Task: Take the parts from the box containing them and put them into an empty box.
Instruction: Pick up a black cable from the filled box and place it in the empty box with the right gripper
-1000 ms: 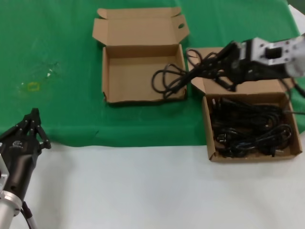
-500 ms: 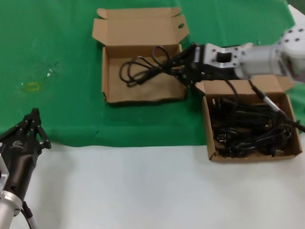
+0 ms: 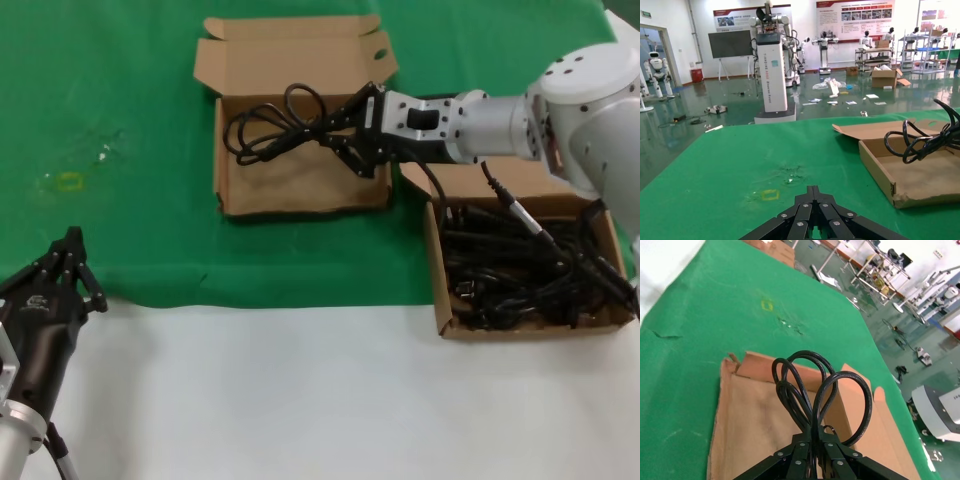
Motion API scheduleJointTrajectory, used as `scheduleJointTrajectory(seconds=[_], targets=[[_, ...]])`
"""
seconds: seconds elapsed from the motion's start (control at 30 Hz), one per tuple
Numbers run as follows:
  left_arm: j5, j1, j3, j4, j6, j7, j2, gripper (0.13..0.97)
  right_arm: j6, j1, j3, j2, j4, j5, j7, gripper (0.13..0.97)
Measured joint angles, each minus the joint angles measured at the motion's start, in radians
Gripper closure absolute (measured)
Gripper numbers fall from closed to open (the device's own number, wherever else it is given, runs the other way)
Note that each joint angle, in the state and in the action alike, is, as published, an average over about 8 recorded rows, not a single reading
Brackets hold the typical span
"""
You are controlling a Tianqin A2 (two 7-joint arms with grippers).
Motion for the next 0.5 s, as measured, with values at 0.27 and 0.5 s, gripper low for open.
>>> scheduleJointTrajectory(seconds=[0.27, 0.5], targets=[[0.0, 0.0, 0.0, 0.0, 0.0, 0.0, 0.0, 0.953, 0.041, 0.019, 0.034, -0.034, -0.082, 0.018, -0.072, 0.923], [0.0, 0.0, 0.0, 0.0, 0.0, 0.0, 0.0, 0.953, 0.051, 0.018, 0.05, -0.05, -0.098, 0.022, -0.094, 0.923]])
